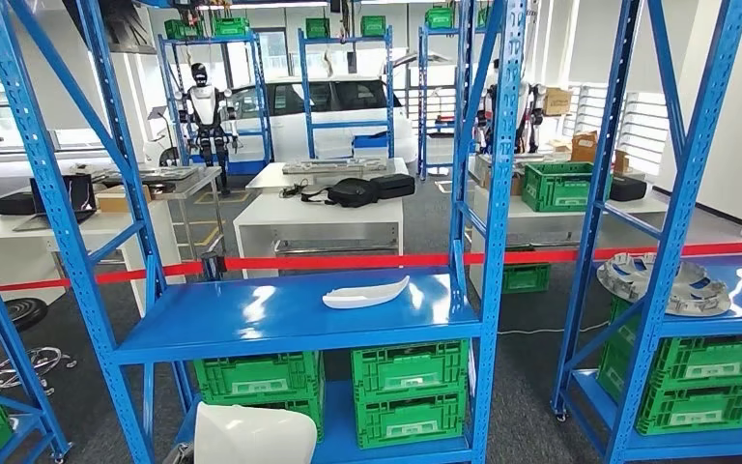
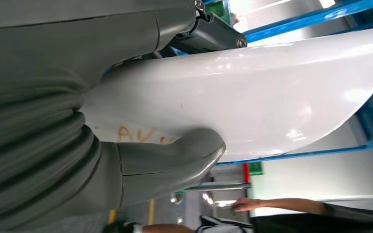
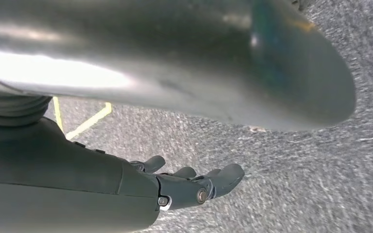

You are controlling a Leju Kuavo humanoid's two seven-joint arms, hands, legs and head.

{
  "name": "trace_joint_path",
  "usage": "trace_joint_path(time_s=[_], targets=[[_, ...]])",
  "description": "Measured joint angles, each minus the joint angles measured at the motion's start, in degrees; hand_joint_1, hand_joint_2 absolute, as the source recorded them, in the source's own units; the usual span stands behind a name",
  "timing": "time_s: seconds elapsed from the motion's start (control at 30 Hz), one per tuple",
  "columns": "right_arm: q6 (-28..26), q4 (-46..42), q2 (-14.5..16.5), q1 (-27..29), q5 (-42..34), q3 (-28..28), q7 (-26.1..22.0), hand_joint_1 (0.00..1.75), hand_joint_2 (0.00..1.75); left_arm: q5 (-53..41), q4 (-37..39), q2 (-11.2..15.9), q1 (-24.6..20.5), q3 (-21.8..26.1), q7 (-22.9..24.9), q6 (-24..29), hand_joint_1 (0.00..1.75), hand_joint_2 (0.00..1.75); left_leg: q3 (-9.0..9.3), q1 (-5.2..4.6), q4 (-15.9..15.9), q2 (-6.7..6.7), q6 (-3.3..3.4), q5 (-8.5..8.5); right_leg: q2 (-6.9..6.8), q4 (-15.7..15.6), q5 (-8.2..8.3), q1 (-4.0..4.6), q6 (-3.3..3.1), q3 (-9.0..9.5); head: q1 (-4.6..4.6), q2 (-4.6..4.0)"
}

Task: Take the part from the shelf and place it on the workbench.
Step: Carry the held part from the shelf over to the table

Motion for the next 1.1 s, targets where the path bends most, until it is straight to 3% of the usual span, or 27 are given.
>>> trace_joint_path(time_s=[0.03,0.1,0.13,0.17,0.23,0.27,0.3,0.33,0.4,0.43,0.5,0.53,0.6,0.63,0.67,0.73,0.77,0.8,0.83,0.87,0.93,0.97,1.0,1.03,1.1], targets=[[0.2,0.0,0.0,-0.1,0.2,0.0,-0.2,0.00,0.00,0.1,0.2,0.2,-0.2,0.2,-0.1,0.1,1.75,1.75,0.35,-0.24,-1.2,0.01,0.30,-0.12,0.01,-0.3,0.63,-0.12,0.42,-0.04,-0.01,-0.01],[0.3,0.0,0.0,0.0,0.5,0.0,-0.4,0.00,0.00,0.2,0.4,0.5,-0.3,0.6,-0.1,0.4,1.75,1.75,-0.47,-0.27,-1.7,0.12,1.08,1.27,0.08,-0.7,1.13,-0.30,1.22,-0.28,-0.04,-0.01],[0.3,0.0,0.0,0.1,0.5,0.0,-0.4,0.00,0.00,0.2,0.5,0.6,-0.1,0.7,0.0,0.6,1.75,1.75,-1.03,-0.17,-2.0,0.20,1.54,2.13,0.14,0.0,-0.17,-0.30,1.49,-0.69,0.00,-0.02],[0.3,0.0,0.0,0.1,0.6,0.0,-0.4,0.00,0.00,0.2,0.6,0.7,0.2,0.8,0.0,0.7,1.75,1.75,-1.72,-0.03,-2.2,0.26,1.89,3.04,0.19,1.9,-2.63,-0.28,1.67,-1.35,0.05,-0.02],[0.3,0.0,0.0,0.1,0.7,0.0,-0.1,0.00,0.00,0.0,0.7,0.9,1.1,1.1,0.0,1.0,1.75,1.75,-3.53,-0.01,-2.1,0.30,2.30,4.61,0.22,8.6,-8.80,-0.27,1.87,-2.98,0.15,-0.02],[0.3,0.0,-0.1,0.1,0.8,0.0,0.0,0.00,0.00,-0.1,0.8,0.9,1.7,1.2,-0.1,1.1,1.75,1.75,-4.55,-0.03,-2.0,0.31,2.32,5.38,0.22,12.1,-10.49,-0.24,1.97,-3.51,0.20,-0.01],[0.3,0.0,-0.1,0.1,0.8,0.0,0.1,0.00,0.00,-0.2,0.9,1.0,2.2,1.2,-0.2,1.2,1.75,1.75,-5.68,-0.03,-1.8,0.32,2.28,6.13,0.22,14.5,-10.68,-0.20,2.04,-3.46,0.22,-0.01],[0.3,0.0,-0.2,0.2,0.9,0.0,0.2,0.00,0.00,-0.4,1.0,1.0,2.7,1.2,-0.4,1.3,1.75,1.75,-6.89,0.01,-1.5,0.32,2.16,6.82,0.22,15.1,-9.60,-0.17,2.09,-2.54,0.28,-0.01],[0.3,0.0,-0.2,0.2,0.8,0.0,0.0,0.00,0.00,-1.0,1.2,1.0,3.2,1.3,-0.9,1.5,1.75,1.75,-9.15,0.14,-0.6,0.31,1.77,7.93,0.20,10.8,-6.96,-0.20,2.08,2.04,0.36,-0.01],[0.3,0.0,-0.2,0.1,0.7,0.0,-0.1,0.00,0.00,-1.2,1.3,1.0,3.2,1.4,-1.2,1.6,1.75,1.75,-10.17,0.13,-0.1,0.30,1.49,8.35,0.20,6.6,-7.07,-0.14,1.99,5.13,0.40,-0.01],[0.4,0.0,-0.4,0.2,0.6,0.0,-0.5,0.00,0.00,-1.5,1.7,1.1,3.2,1.5,-1.6,1.7,1.75,1.75,-11.27,0.06,0.7,0.33,0.80,9.11,0.31,0.6,-8.65,0.08,1.42,8.94,0.37,0.00],[0.5,0.0,-0.4,0.3,0.5,0.0,-0.7,0.00,0.00,-1.5,1.9,1.1,3.1,1.6,-1.8,1.7,1.75,1.75,-11.49,0.03,0.8,0.35,0.42,9.52,0.37,-0.5,-9.19,0.24,1.01,9.41,0.33,0.00],[0.6,0.0,-0.5,0.5,0.5,0.0,-1.0,0.00,0.00,-1.6,2.4,1.1,3.0,1.6,-2.0,1.7,1.75,1.75,-11.72,0.18,0.8,0.28,-0.28,9.99,0.31,-0.7,-8.43,0.19,0.15,8.68,0.32,-0.01],[0.7,0.0,-0.6,0.6,0.3,0.0,-1.0,0.00,0.00,-1.7,2.6,1.1,3.0,1.6,-2.1,1.6,1.75,1.75,-12.10,0.28,1.4,0.20,-0.63,9.03,0.22,-0.8,-7.87,0.12,-0.31,8.22,0.30,-0.01],[0.7,0.0,-0.6,0.6,0.1,0.0,-1.1,0.00,0.00,-1.8,2.8,1.2,2.8,1.6,-2.1,1.6,1.75,1.75,-12.74,0.42,3.1,0.12,-1.00,7.03,0.13,-0.9,-7.25,0.00,-0.68,7.61,0.27,-0.01],[0.8,0.0,-0.7,0.7,-0.4,0.0,-1.0,0.00,0.00,-2.2,3.4,1.1,2.5,1.6,-2.1,1.5,1.75,1.75,-14.29,0.69,9.4,0.05,-1.69,1.38,0.06,-0.9,-6.06,-0.03,-1.04,6.35,0.18,-0.01],[0.9,0.0,-0.7,0.7,-0.8,-0.1,-0.8,0.00,0.00,-2.7,3.9,1.0,2.3,1.5,-2.0,1.4,1.75,1.75,-14.82,0.80,12.9,0.06,-1.93,-0.55,0.04,-0.8,-5.44,-0.02,-1.02,5.63,0.16,-0.01],[0.9,0.0,-0.7,0.7,-1.0,-0.2,-0.5,0.00,0.00,-3.2,4.3,0.8,2.1,1.4,-1.9,1.5,1.75,1.75,-14.82,0.86,15.4,0.06,-2.05,-1.17,0.03,-0.8,-4.82,-0.01,-0.94,4.89,0.14,-0.02],[0.9,0.0,-0.6,0.7,-1.2,-0.4,-0.1,0.00,0.00,-3.9,4.7,0.6,1.9,1.2,-1.8,1.6,1.75,1.75,-14.12,0.88,16.3,0.05,-2.06,-0.62,0.02,-0.7,-4.20,-0.01,-0.84,4.13,0.14,-0.01],[0.8,0.0,-0.5,0.7,-1.3,-0.6,0.3,0.00,0.00,-4.6,5.1,0.3,1.6,1.0,-1.7,1.8,1.75,1.75,-12.40,0.89,15.1,0.05,-1.95,0.73,0.01,-0.6,-3.59,-0.01,-0.70,3.32,0.12,-0.01],[0.6,0.0,-0.2,0.7,-1.2,-0.9,0.5,0.00,0.00,-5.4,5.5,-0.5,1.0,0.6,-1.2,2.3,1.75,1.75,-6.59,0.83,7.8,-0.03,-1.44,2.50,0.03,-0.6,-2.50,0.03,-0.33,2.08,0.09,0.00],[0.5,0.0,-0.1,0.7,-1.1,-0.9,0.5,0.00,0.00,-5.7,5.7,-0.8,0.8,0.5,-1.1,2.6,1.75,1.75,-3.70,0.67,3.7,-0.10,-1.12,2.27,0.07,-0.7,-2.03,0.04,-0.05,1.70,0.08,0.00],[0.4,0.0,0.0,0.7,-1.0,-0.9,0.3,0.00,0.00,-5.8,5.9,-1.1,0.7,0.4,-0.9,2.9,1.75,1.75,-1.93,0.48,0.6,-0.15,-0.79,1.64,0.09,-0.8,-1.57,0.02,0.29,1.48,0.08,0.00],[0.5,0.0,0.1,0.7,-0.8,-0.9,0.1,0.00,0.00,-6.0,6.1,-1.4,0.6,0.3,-0.8,3.3,1.75,1.75,-1.17,0.23,-1.1,-0.18,-0.42,0.99,0.12,-1.0,-1.11,-0.04,0.68,1.35,0.08,-0.01],[0.7,0.0,0.2,0.9,-0.5,-0.9,-0.5,0.00,0.00,-6.3,6.5,-1.8,0.8,0.1,-0.6,4.2,1.75,1.75,-1.45,0.08,-1.9,-0.09,0.48,1.47,0.15,-1.3,-0.51,-0.21,1.44,1.24,0.08,-0.02]])
